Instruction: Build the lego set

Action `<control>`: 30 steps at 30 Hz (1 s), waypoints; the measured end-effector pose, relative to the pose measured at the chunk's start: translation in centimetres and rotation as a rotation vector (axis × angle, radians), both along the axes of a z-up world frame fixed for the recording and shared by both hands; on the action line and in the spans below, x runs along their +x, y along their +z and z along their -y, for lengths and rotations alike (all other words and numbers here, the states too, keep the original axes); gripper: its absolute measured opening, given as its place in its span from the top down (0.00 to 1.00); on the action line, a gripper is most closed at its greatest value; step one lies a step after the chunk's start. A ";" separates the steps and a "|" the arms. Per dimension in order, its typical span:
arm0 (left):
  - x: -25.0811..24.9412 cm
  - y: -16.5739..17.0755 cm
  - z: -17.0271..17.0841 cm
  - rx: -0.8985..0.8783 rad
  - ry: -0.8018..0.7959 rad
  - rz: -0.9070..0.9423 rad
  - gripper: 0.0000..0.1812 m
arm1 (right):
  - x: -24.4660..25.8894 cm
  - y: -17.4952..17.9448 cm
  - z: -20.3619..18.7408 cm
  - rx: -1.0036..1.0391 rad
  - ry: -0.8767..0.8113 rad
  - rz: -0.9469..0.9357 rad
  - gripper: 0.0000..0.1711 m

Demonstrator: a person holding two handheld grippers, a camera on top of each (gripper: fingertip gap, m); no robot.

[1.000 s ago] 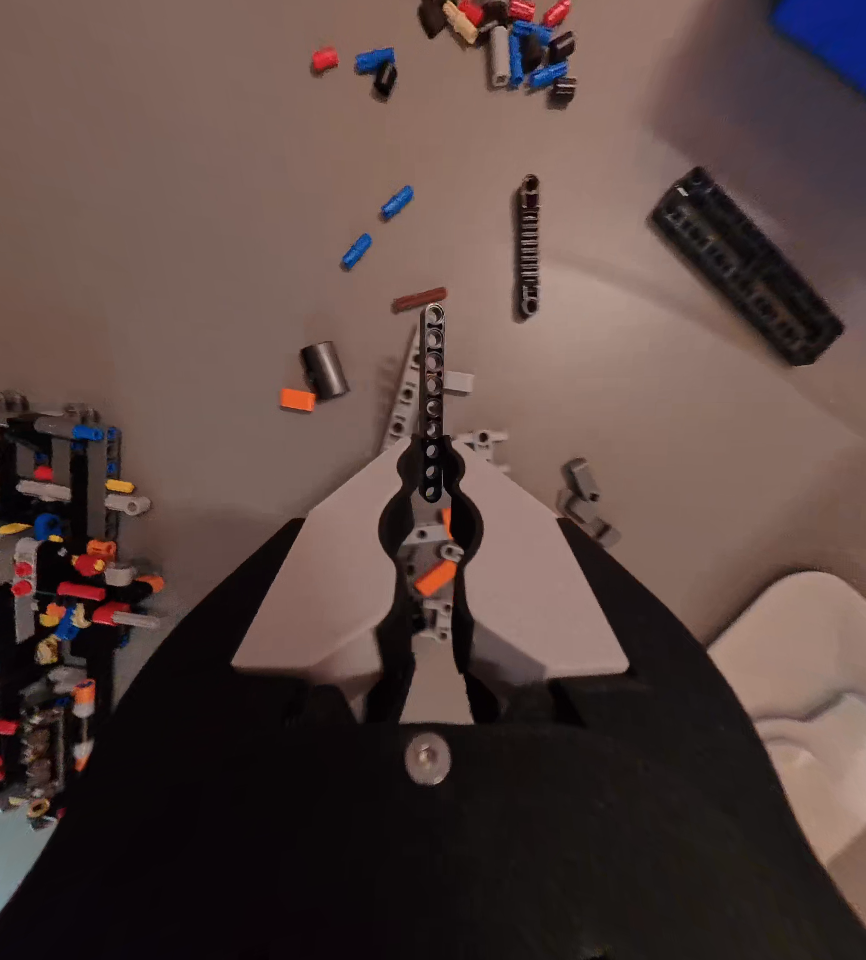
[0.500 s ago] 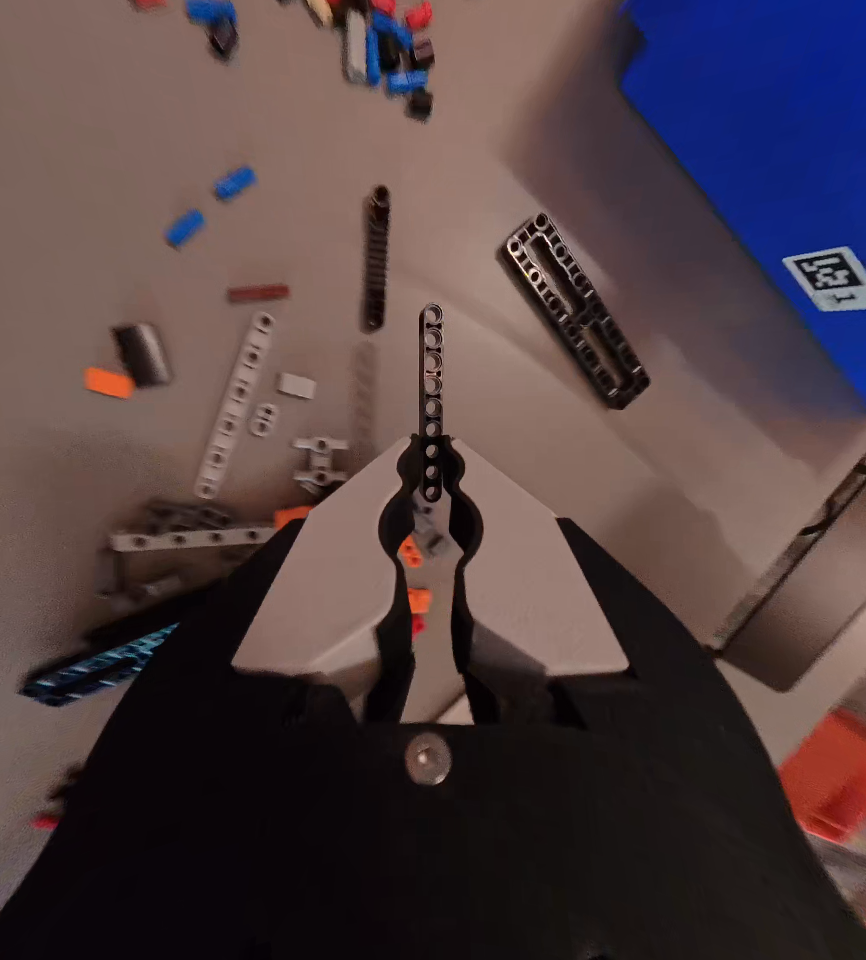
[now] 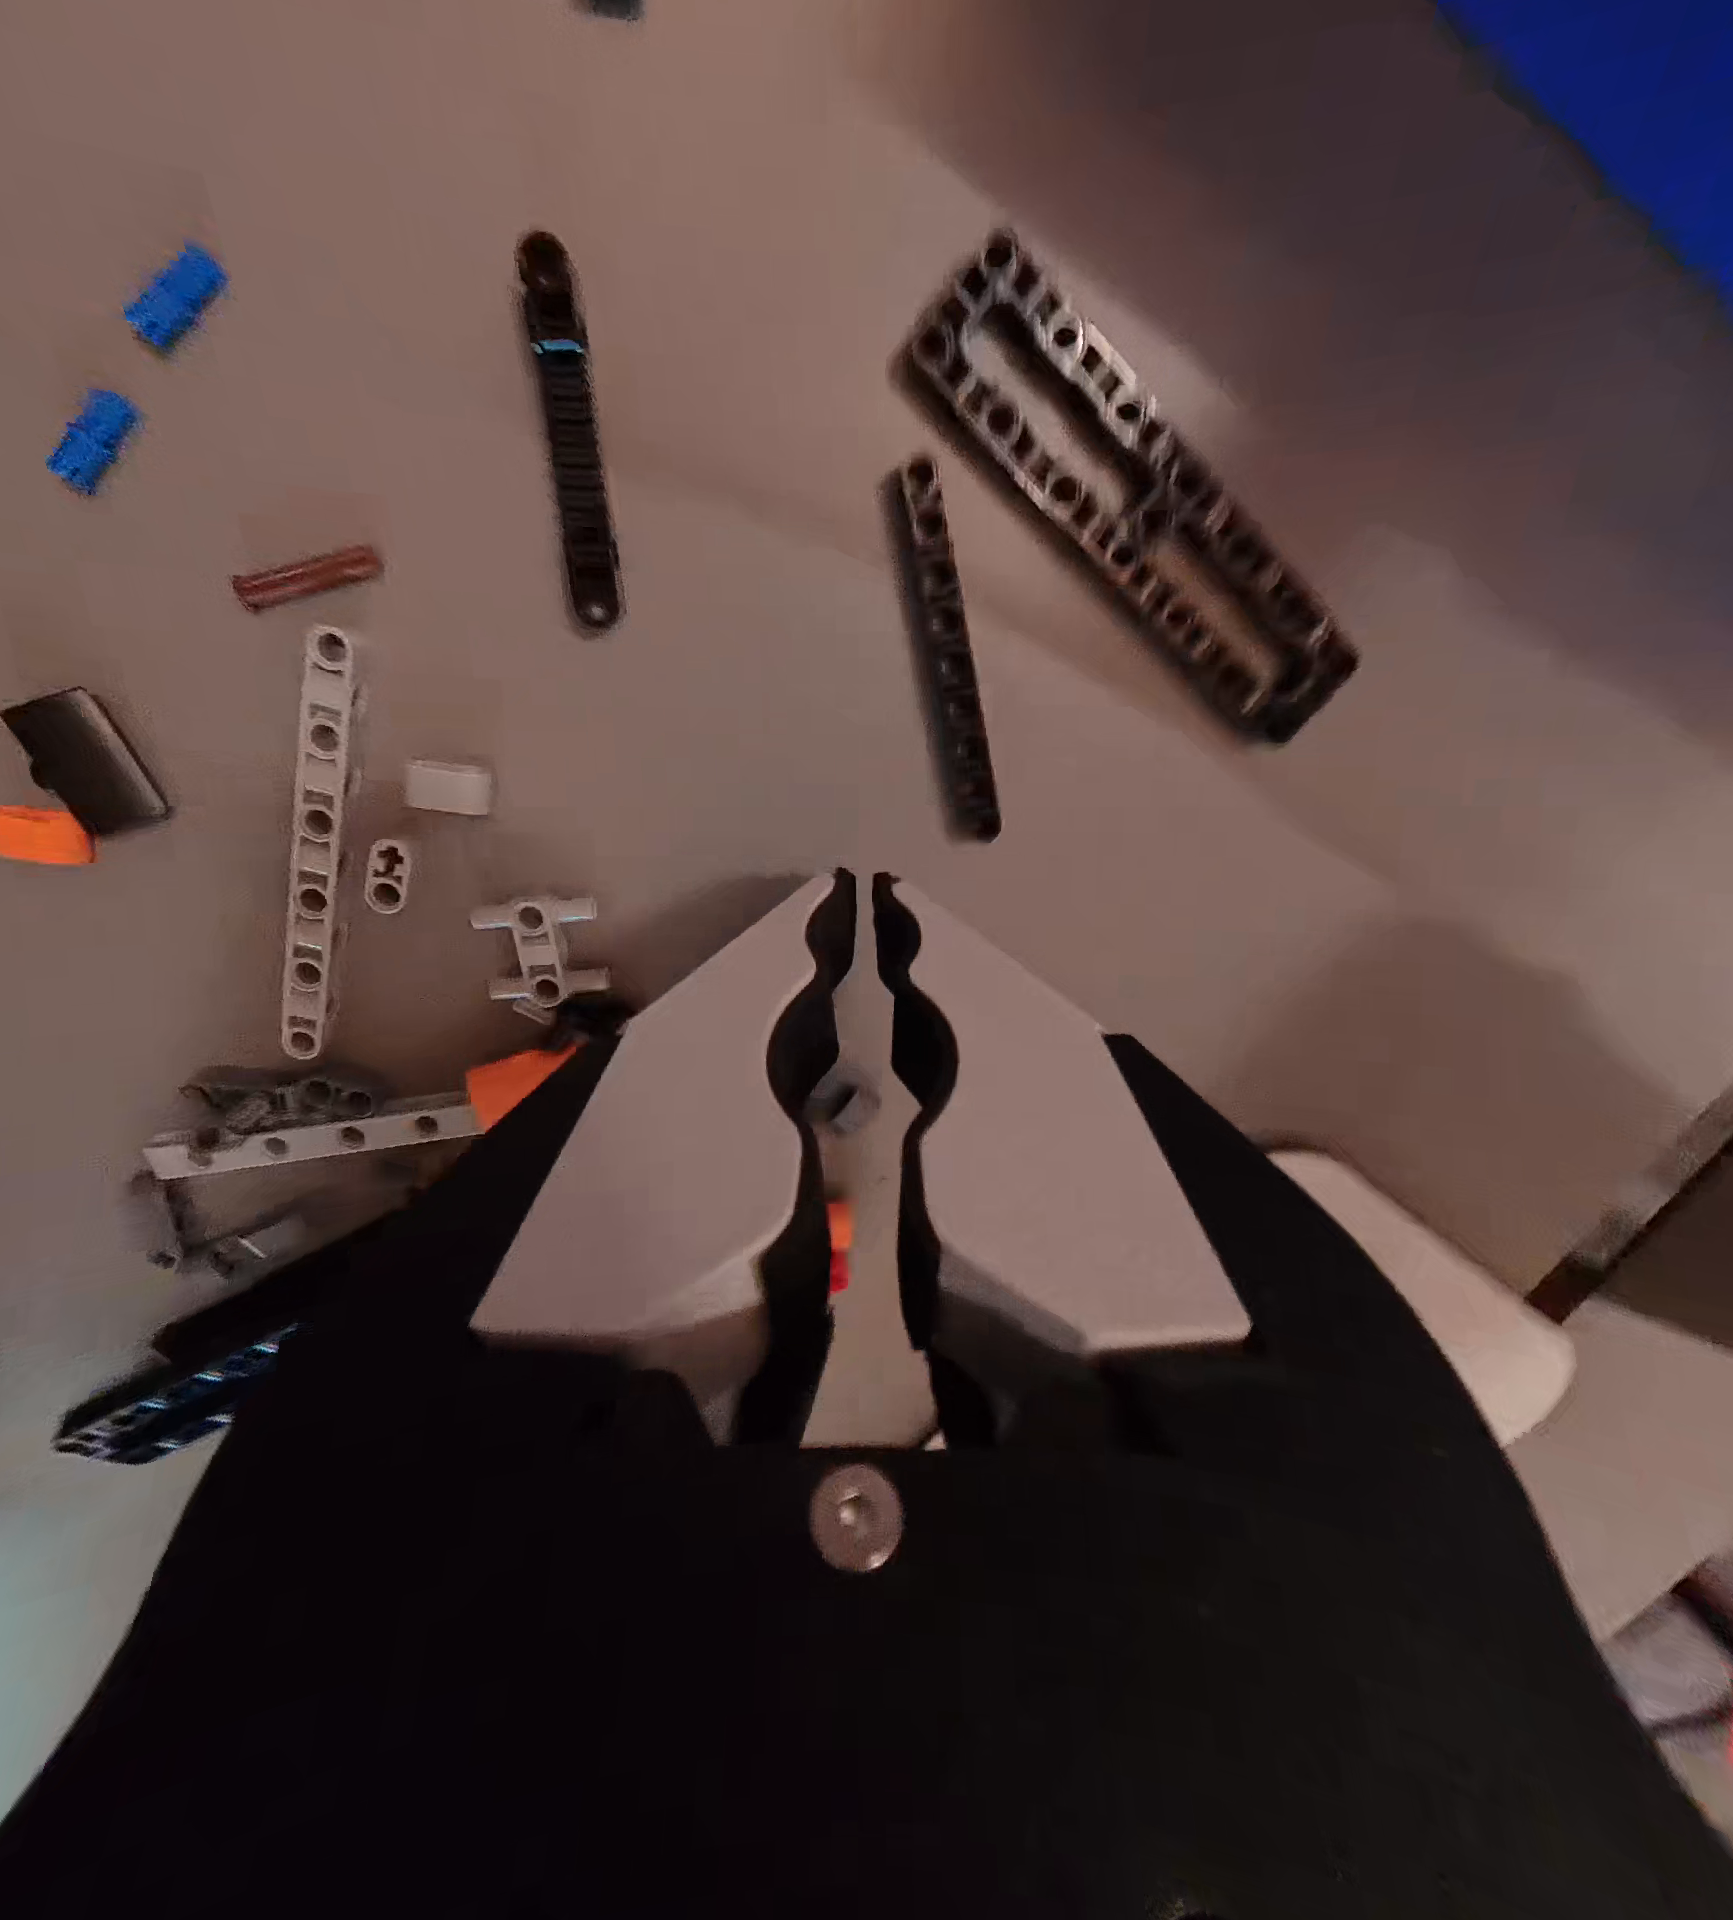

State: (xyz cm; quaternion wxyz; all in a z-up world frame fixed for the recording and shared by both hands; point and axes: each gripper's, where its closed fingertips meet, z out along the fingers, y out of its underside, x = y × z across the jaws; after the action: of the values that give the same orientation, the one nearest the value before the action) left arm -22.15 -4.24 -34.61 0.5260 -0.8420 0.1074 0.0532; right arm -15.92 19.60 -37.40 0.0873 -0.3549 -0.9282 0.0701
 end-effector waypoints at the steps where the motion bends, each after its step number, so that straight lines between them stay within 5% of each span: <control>1: 0.0 0.0 0.0 0.002 0.000 0.005 0.79 | 0.3 -0.3 -0.5 0.017 -0.041 0.003 1.00; 15: 0.2 -0.2 0.1 -0.006 -0.002 -0.040 0.79 | -2.9 -0.2 -2.0 -0.046 -0.237 -0.137 1.00; 22: 0.0 0.0 0.1 -0.001 0.000 -0.015 0.79 | 8.9 2.9 0.0 -0.110 -0.445 -0.033 0.85; 30: 0.2 -0.4 0.0 -0.021 -0.001 -0.055 0.79 | 20.4 -0.9 1.1 -0.112 -0.768 0.058 0.82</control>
State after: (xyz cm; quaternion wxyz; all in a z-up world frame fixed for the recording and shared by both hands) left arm -21.94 -4.20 -35.06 0.5142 -0.8455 0.1231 0.0749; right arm 4.48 18.48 -38.31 0.0615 -0.6827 -0.7244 0.0730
